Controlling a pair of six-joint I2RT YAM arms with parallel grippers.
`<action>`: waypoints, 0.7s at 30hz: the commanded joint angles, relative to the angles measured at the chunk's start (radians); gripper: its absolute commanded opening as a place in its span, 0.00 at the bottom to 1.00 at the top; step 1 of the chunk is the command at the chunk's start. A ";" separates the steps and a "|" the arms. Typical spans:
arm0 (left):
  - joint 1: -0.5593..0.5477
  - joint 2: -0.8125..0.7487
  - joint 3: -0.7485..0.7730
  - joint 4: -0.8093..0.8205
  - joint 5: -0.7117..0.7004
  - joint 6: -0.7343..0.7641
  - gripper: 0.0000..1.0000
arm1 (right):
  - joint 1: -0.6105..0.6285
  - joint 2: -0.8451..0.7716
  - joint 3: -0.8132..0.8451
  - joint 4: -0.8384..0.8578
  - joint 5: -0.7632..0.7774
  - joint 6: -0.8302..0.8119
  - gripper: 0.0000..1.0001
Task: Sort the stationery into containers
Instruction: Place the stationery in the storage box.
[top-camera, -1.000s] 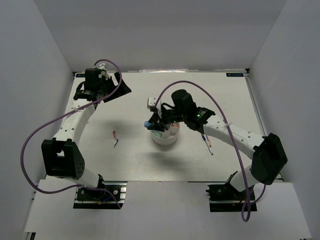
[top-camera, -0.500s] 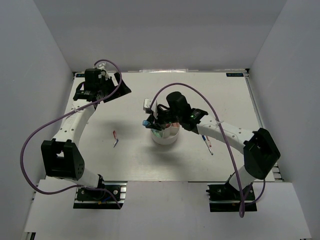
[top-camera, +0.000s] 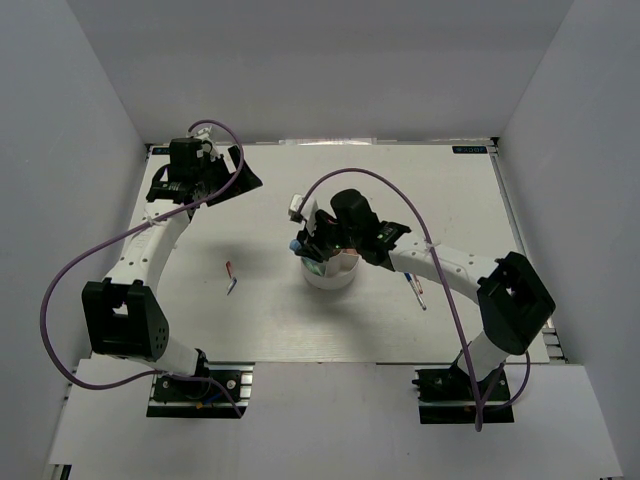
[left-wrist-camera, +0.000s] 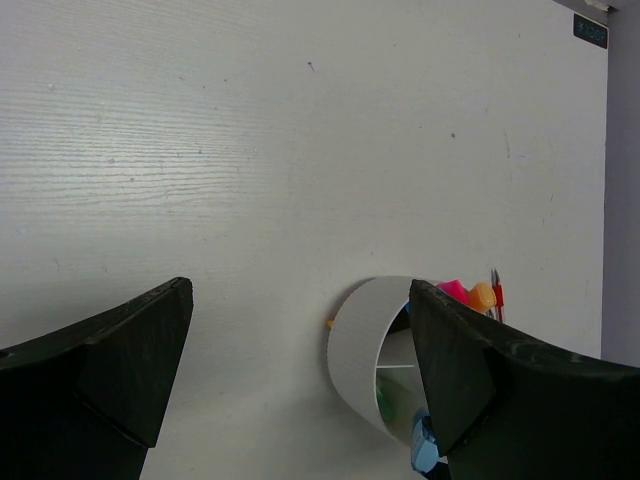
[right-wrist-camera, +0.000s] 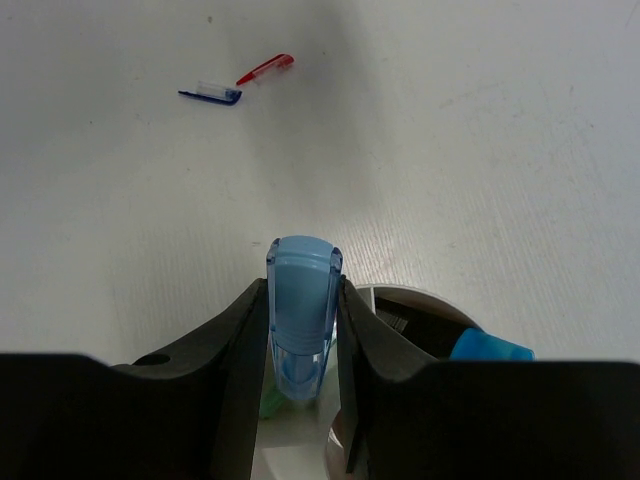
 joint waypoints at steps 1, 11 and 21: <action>0.003 -0.052 -0.002 0.000 -0.011 0.012 0.98 | -0.001 -0.003 0.004 0.055 0.052 0.059 0.00; 0.003 -0.055 -0.004 -0.037 -0.071 0.029 0.98 | -0.001 -0.025 0.000 0.011 0.112 0.058 0.27; 0.013 -0.046 0.010 -0.167 -0.196 0.103 0.98 | 0.002 -0.086 0.009 -0.032 0.120 0.076 0.63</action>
